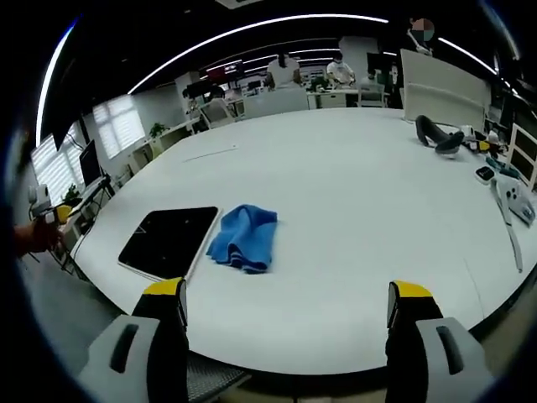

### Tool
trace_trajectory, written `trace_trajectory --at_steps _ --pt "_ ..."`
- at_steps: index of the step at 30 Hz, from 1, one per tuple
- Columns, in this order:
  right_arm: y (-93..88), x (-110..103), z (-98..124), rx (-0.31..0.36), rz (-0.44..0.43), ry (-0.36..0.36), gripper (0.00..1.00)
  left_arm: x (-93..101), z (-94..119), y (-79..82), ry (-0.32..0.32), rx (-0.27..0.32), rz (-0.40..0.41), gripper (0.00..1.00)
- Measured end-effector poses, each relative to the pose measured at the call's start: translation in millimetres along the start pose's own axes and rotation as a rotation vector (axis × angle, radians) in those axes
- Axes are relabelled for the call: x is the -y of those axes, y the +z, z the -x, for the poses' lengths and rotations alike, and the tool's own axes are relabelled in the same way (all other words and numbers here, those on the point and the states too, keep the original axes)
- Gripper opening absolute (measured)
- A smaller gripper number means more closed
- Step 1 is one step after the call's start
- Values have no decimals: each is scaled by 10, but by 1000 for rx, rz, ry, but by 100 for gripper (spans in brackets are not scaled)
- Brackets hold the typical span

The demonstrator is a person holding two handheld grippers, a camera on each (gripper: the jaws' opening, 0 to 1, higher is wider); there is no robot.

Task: Wipe the mirror surface with the cleaning cloth until all visible marks leave the cleaned area.

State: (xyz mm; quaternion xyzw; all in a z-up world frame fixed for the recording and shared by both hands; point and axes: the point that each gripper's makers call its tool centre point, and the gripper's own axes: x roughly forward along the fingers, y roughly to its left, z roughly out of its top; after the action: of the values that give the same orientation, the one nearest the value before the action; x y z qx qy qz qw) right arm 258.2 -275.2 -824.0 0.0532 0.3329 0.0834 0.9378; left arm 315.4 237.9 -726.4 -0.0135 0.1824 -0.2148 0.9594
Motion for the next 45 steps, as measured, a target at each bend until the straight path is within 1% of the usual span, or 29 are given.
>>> trace_trajectory --at_steps 3,7,10,12,14,17,18,19,21,26,29,31,34,37,41,45 --pt "8 29 29 3 -11 -15 98 -15 4 -20 -7 -7 -6 99" --pt "42 75 44 8 13 -26 98 -23 1 -89 -15 -16 -12 99" --pt "43 139 65 11 13 -31 98 -8 13 -137 -14 -21 -13 99" --pt "17 156 93 2 -4 -35 98 6 30 -170 -9 -33 -7 99" --pt "5 145 114 2 -3 -33 98 51 65 -148 -14 -24 -13 99" --pt "-45 142 111 -18 14 -34 98 60 78 -175 -19 -30 -25 99" --pt "-93 155 127 -48 45 -53 98 41 85 -200 -15 -35 -23 99" --pt "-79 140 126 -40 46 -49 98 30 90 -211 -13 -38 -13 99" --pt "-80 114 139 -45 31 -38 98 28 97 -204 -12 -38 -6 99" --pt "-37 88 161 -32 21 -44 98 31 96 -170 -16 -33 -15 99" --pt "-46 78 143 -42 19 -42 98 20 95 -180 -17 -31 -13 99" --pt "-55 88 145 -58 5 -60 98 13 99 -194 -16 -33 -15 99" --pt "-38 84 149 -61 9 -65 98 7 117 -202 -13 -33 -9 99" --pt "-20 60 152 -71 5 -57 98 -4 115 -211 -15 -36 -15 99" --pt "0 52 154 -84 6 -61 98 -14 116 -179 -15 -30 -17 99" --pt "0 9 139 -121 20 -48 98 -45 109 -167 -11 -24 -14 99"
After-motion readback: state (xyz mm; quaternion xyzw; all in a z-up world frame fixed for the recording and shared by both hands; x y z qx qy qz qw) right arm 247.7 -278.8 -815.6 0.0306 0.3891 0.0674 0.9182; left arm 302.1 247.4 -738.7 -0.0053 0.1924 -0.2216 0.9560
